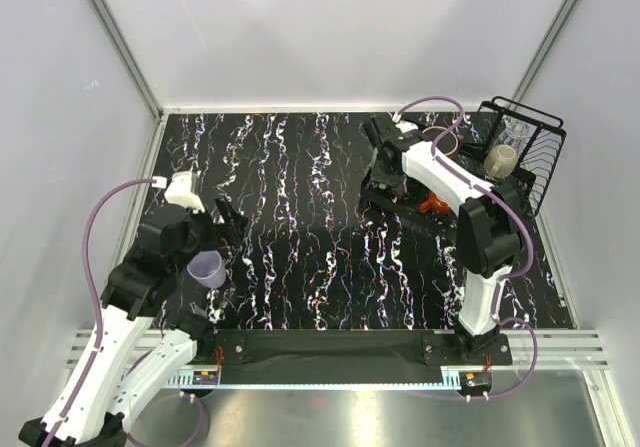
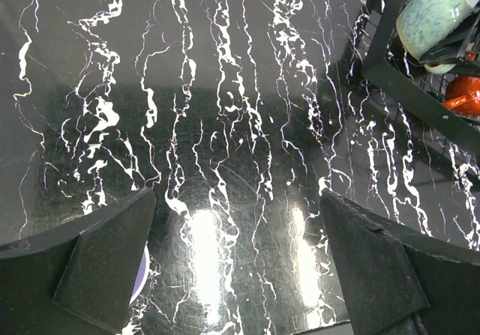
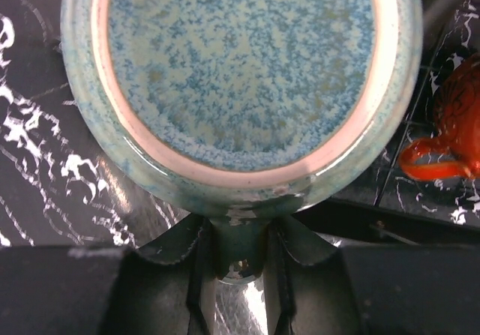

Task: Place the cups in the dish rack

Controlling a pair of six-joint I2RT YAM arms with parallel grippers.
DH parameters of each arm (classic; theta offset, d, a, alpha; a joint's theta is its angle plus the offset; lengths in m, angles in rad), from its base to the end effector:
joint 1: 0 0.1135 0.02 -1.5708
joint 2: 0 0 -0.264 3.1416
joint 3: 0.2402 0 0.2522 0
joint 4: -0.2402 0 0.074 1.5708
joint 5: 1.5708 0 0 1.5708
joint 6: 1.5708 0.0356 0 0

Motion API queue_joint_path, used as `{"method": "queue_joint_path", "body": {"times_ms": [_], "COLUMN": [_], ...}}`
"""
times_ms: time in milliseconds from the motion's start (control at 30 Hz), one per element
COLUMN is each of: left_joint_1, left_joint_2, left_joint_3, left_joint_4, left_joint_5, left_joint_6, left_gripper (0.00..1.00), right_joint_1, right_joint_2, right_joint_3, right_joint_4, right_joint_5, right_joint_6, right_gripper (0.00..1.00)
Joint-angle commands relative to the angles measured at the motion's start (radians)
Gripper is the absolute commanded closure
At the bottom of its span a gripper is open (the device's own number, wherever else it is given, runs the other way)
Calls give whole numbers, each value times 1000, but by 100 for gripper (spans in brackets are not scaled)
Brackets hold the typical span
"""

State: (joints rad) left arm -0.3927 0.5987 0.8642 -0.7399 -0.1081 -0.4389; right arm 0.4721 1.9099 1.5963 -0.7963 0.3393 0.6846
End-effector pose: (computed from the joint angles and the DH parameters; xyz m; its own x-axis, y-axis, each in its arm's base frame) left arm 0.1122 -0.0423 0.3345 -0.5060 -0.2477 -0.8262 0.0848 0.9390 -0.3334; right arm 0.3680 0.1746 0.2476 -0.8057 0.2581 -0.5330 0.2744 0.9603 0.0503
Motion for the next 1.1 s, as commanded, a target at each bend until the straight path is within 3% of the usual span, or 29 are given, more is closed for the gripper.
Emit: {"method": "queue_joint_path", "body": {"times_ms": [0,933,1000,1067], "left_joint_1": [0,0,0,0], "left_joint_2": [6,30,30,33], "left_joint_3": [25,10,7,4], "left_joint_4": [19,-1,-9,-18], "left_joint_5": [24,7,-10,-21], "left_joint_6": [28,2,-12,-23], "left_gripper": [1,2,2,2], "right_joint_1": [-27,-122,-122,-124], "right_joint_2": [6,124,117,112], "right_joint_3": [16,27,10,4], "right_joint_4": [109,190,198,195], "right_joint_5": [26,112,93,69], "right_joint_6": [-17,-122,-111,-105], "right_gripper": [100,100,95,82]}}
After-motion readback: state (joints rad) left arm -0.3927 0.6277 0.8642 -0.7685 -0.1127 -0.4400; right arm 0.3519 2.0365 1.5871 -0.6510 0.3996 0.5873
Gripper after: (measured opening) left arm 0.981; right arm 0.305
